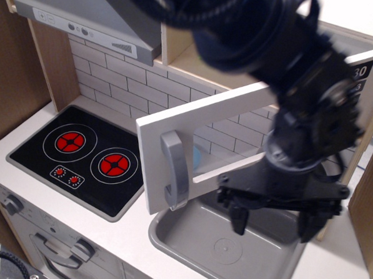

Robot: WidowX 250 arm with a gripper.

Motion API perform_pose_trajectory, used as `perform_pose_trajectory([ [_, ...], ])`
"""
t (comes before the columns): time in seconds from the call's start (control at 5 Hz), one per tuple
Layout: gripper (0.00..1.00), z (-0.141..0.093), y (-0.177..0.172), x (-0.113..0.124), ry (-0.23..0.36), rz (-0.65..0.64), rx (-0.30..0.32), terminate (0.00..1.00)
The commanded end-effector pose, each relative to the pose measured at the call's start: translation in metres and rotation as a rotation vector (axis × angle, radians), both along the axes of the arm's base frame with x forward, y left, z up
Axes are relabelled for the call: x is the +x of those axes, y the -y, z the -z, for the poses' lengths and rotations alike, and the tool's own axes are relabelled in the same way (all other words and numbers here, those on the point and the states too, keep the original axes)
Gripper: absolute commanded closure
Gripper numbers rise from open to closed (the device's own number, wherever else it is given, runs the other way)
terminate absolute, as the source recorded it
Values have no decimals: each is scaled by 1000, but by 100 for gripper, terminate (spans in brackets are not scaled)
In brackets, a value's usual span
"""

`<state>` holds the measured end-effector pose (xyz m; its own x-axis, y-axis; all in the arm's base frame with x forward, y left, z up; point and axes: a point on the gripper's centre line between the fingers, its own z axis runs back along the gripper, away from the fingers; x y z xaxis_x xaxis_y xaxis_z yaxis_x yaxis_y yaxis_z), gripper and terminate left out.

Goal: Close microwave

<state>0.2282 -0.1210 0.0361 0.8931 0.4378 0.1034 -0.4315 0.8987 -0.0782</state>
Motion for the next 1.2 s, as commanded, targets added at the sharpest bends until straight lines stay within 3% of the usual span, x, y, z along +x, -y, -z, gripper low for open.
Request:
perform_pose_trajectory([
  [0.0, 0, 15, -32, 13, 69, -71, -10, 0],
  [0.2, 0, 16, -51, 25, 70, -89, 6, 0],
  [0.6, 0, -6, -87, 59, 171, -120, 2, 0],
  [1.0, 0, -14, -111, 98, 223, -116, 37, 0],
])
